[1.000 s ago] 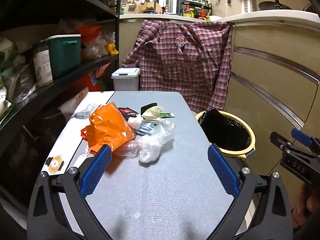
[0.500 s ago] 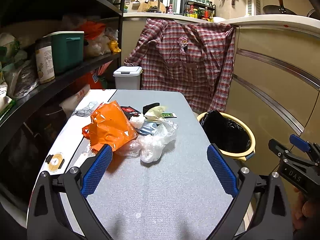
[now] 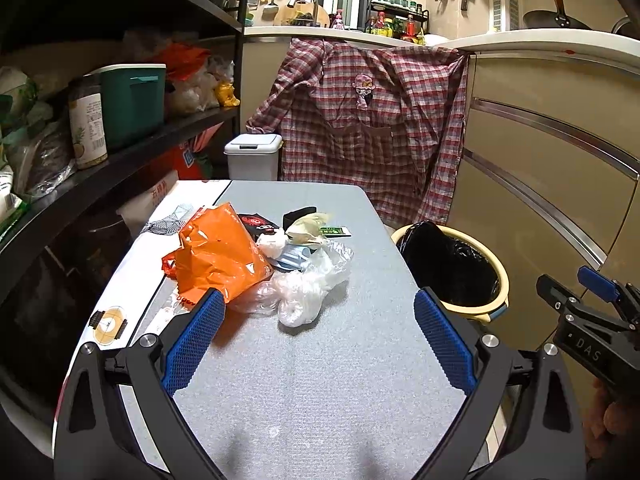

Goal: Collect trash

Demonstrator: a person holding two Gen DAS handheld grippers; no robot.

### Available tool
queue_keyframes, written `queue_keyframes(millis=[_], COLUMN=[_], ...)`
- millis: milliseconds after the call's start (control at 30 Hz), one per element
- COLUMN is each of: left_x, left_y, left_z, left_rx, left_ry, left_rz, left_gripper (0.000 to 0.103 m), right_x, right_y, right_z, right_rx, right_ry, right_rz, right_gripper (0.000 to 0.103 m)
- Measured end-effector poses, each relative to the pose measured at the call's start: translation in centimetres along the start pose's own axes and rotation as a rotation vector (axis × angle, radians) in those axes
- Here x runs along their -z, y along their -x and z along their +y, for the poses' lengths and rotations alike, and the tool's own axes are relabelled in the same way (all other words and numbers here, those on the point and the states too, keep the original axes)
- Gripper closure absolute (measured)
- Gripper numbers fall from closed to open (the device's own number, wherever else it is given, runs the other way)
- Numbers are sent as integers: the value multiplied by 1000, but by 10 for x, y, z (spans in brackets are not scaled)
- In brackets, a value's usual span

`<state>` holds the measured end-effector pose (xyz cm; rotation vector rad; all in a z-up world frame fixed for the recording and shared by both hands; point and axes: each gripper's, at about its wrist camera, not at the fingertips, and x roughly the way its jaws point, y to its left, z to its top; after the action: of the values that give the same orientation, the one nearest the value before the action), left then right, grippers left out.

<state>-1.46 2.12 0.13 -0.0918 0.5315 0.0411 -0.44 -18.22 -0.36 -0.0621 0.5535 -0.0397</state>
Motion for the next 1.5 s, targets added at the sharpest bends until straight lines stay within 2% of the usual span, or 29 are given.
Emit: queue_keyframes(millis=[467, 567, 633, 667, 1500], left_x=[0, 0, 0, 0, 2], left_y=[1, 0, 0, 0, -1], left_z=[-3, -5, -5, -4, 0], left_rx=[3, -2, -5, -5, 1], left_ry=[-2, -6, -1, 2, -7], left_rz=[-5, -3, 0, 0, -1], left_gripper=[10, 10, 8, 8, 8], right_x=[-2, -2, -2, -2, -3], right_y=[2, 4, 5, 5, 4], right_z=[0, 0, 0, 0, 0], right_rx=[7, 8, 15, 16, 12], right_ry=[3, -3, -2, -2, 5], right_rz=[-14, -23, -29, -28, -26], right_gripper=[31, 27, 13, 12, 10])
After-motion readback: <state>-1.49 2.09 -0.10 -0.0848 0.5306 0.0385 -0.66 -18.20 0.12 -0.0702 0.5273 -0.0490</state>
